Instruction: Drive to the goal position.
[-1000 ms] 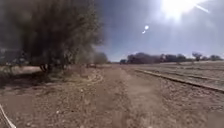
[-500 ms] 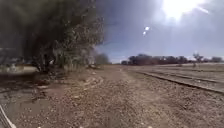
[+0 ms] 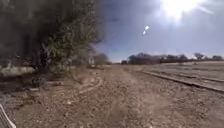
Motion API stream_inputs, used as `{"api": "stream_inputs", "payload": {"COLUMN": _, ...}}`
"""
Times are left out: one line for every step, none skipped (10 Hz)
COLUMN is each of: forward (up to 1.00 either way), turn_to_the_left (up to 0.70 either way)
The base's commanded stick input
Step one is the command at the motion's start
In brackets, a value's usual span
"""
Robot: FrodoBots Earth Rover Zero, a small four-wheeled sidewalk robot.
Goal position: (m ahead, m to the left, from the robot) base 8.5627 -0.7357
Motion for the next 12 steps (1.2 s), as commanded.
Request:
{"api": "stream_inputs", "payload": {"forward": 0.7, "turn_to_the_left": 0.0}}
{"api": "stream_inputs", "payload": {"forward": 0.7, "turn_to_the_left": 0.0}}
{"api": "stream_inputs", "payload": {"forward": 0.7, "turn_to_the_left": 0.0}}
{"api": "stream_inputs", "payload": {"forward": 0.7, "turn_to_the_left": 0.0}}
{"api": "stream_inputs", "payload": {"forward": 0.7, "turn_to_the_left": 0.0}}
{"api": "stream_inputs", "payload": {"forward": 0.7, "turn_to_the_left": 0.0}}
{"api": "stream_inputs", "payload": {"forward": 0.7, "turn_to_the_left": 0.0}}
{"api": "stream_inputs", "payload": {"forward": 0.7, "turn_to_the_left": 0.0}}
{"api": "stream_inputs", "payload": {"forward": 0.7, "turn_to_the_left": 0.0}}
{"api": "stream_inputs", "payload": {"forward": 0.7, "turn_to_the_left": 0.0}}
{"api": "stream_inputs", "payload": {"forward": 0.7, "turn_to_the_left": 0.0}}
{"api": "stream_inputs", "payload": {"forward": 0.7, "turn_to_the_left": 0.0}}
